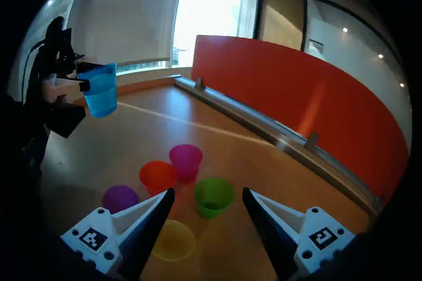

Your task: Pour water

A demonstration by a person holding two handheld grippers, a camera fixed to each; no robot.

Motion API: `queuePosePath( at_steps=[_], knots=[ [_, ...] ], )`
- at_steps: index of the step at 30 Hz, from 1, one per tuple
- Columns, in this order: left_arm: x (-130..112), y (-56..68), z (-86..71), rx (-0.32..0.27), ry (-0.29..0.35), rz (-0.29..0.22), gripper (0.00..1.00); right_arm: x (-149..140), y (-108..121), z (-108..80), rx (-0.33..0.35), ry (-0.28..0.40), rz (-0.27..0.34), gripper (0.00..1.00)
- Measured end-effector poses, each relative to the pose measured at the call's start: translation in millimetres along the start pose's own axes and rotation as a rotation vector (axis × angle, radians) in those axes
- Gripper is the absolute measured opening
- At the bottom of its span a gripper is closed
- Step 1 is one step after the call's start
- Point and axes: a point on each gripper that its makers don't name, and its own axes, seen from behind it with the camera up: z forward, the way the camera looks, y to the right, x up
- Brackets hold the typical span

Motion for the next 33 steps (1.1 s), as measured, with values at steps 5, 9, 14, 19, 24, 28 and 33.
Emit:
queuePosePath(
  at_steps=[5,9,14,19,24,28,33],
  knots=[
    [3.3,-2.0,-2.5,0.007,0.015,-0.013,0.87,-6.0,1.2,13.2,0.016,-0.032,-0.012,1.00],
    [5.7,-3.5,-4.4,0.010,0.027,-0.025,0.87,-12.5,2.6,23.2,0.030,-0.063,-0.021,1.00],
    [8.4,-6.1,-8.1,0.018,0.038,-0.034,0.87,-20.9,1.0,33.6,0.056,-0.101,-0.031,1.00],
    [12.3,-8.4,-10.2,0.025,0.048,-0.031,0.87,-27.4,-2.6,42.2,0.082,-0.133,-0.039,1.00],
    [17.7,-8.9,-10.5,0.025,0.066,-0.035,0.87,-29.8,-3.6,48.2,0.092,-0.154,-0.053,1.00],
    [17.7,-7.4,-9.9,0.019,0.069,-0.039,0.87,-33.4,-2.1,51.5,0.090,-0.171,-0.062,1.00],
    [16.0,-5.6,-9.3,0.011,0.062,-0.035,0.87,-38.6,2.4,56.2,0.084,-0.196,-0.066,1.00]
  ],
)
